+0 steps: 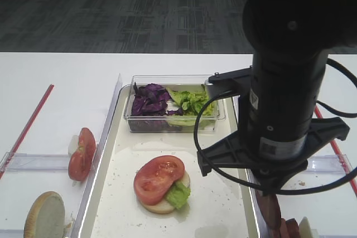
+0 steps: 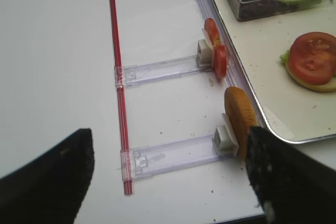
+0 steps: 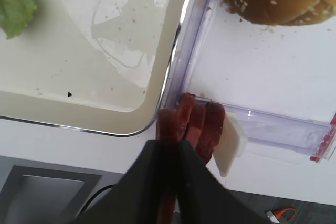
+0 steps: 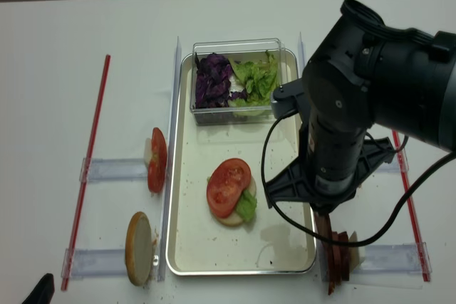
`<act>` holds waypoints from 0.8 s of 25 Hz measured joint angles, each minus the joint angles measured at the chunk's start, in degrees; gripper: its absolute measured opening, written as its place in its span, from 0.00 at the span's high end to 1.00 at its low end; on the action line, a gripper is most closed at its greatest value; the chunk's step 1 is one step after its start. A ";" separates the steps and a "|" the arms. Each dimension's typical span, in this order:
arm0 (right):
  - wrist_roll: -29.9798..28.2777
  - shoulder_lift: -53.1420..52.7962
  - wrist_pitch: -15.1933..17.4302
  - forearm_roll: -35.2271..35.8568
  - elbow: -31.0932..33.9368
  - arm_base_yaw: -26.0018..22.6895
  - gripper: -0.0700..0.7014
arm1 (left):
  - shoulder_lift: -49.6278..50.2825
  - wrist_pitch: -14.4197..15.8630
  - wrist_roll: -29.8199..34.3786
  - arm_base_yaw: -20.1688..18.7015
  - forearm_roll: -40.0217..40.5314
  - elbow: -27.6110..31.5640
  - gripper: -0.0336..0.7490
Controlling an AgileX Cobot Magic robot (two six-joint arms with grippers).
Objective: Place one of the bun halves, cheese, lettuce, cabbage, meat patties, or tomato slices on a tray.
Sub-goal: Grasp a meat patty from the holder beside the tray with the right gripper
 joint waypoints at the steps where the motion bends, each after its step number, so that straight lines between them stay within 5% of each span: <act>1: 0.00 0.00 0.00 0.00 0.00 0.00 0.76 | 0.00 0.00 0.00 0.00 0.00 0.00 0.26; 16: -3.23 0.00 -0.07 0.97 -0.26 0.00 0.77 | 0.00 0.00 0.00 0.00 0.00 0.00 0.26; 20: -5.16 -1.22 -2.45 2.72 -0.26 0.00 0.77 | 0.00 0.00 0.00 0.00 0.00 0.00 0.26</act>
